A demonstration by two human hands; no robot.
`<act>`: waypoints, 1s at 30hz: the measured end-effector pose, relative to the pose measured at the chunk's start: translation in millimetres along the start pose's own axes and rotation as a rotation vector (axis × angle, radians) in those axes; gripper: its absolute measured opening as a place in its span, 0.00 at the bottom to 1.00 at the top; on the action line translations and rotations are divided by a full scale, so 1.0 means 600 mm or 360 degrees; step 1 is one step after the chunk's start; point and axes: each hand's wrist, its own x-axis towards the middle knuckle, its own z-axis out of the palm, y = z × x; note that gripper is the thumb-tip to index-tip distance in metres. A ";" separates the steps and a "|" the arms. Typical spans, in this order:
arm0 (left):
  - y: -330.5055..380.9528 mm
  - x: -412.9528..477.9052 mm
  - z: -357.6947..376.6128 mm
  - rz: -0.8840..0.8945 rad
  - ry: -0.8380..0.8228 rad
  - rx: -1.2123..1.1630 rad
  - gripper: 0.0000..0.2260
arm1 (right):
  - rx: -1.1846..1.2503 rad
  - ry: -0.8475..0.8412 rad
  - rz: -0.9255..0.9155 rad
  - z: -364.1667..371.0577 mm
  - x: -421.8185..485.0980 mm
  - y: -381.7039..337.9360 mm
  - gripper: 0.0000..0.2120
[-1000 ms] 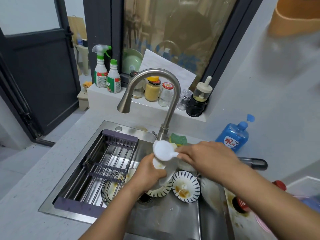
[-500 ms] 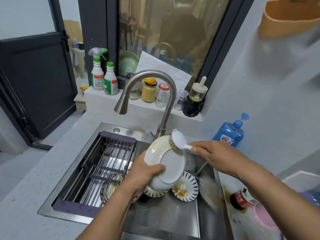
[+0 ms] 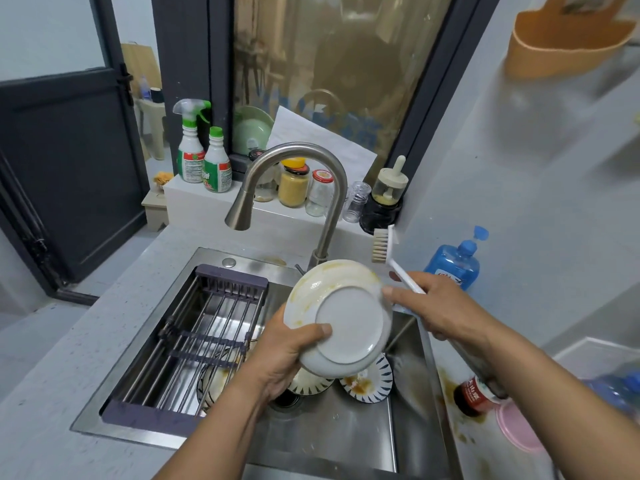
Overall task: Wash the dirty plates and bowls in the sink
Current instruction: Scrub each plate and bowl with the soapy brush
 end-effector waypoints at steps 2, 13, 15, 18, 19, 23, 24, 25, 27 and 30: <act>-0.001 -0.008 0.009 -0.0023 -0.0088 -0.0141 0.27 | 0.0079 -0.0086 0.0006 0.007 -0.005 -0.010 0.14; 0.079 0.002 0.005 0.0146 -0.0343 0.1094 0.21 | -0.0724 -0.0084 -0.0367 0.005 -0.013 -0.049 0.16; 0.078 0.006 0.019 0.0181 -0.0355 0.1226 0.18 | -0.0968 -0.0094 -0.0449 0.011 -0.013 -0.066 0.17; 0.057 0.004 0.025 0.0175 -0.0163 0.1188 0.15 | -0.1188 -0.0074 -0.0525 0.016 -0.018 -0.084 0.27; 0.049 0.005 0.022 0.0153 -0.0063 0.1166 0.14 | -0.1226 -0.0063 -0.0548 0.012 -0.023 -0.092 0.27; 0.028 0.008 0.015 0.0095 0.0134 0.1201 0.15 | -0.1602 -0.0064 -0.0735 0.010 -0.059 -0.118 0.21; 0.024 0.009 0.015 0.0077 0.0153 0.1185 0.16 | -0.1759 -0.0089 -0.0787 0.021 -0.065 -0.122 0.21; 0.021 0.010 0.015 0.0064 0.0170 0.1156 0.17 | -0.1878 -0.0095 -0.0843 0.033 -0.068 -0.123 0.20; 0.016 0.006 0.014 0.0096 0.0187 0.1077 0.15 | -0.1958 -0.0062 -0.0869 0.045 -0.062 -0.117 0.19; 0.015 -0.002 0.013 0.0128 0.0257 0.0857 0.15 | -0.1776 -0.0018 -0.0645 0.013 -0.032 -0.106 0.20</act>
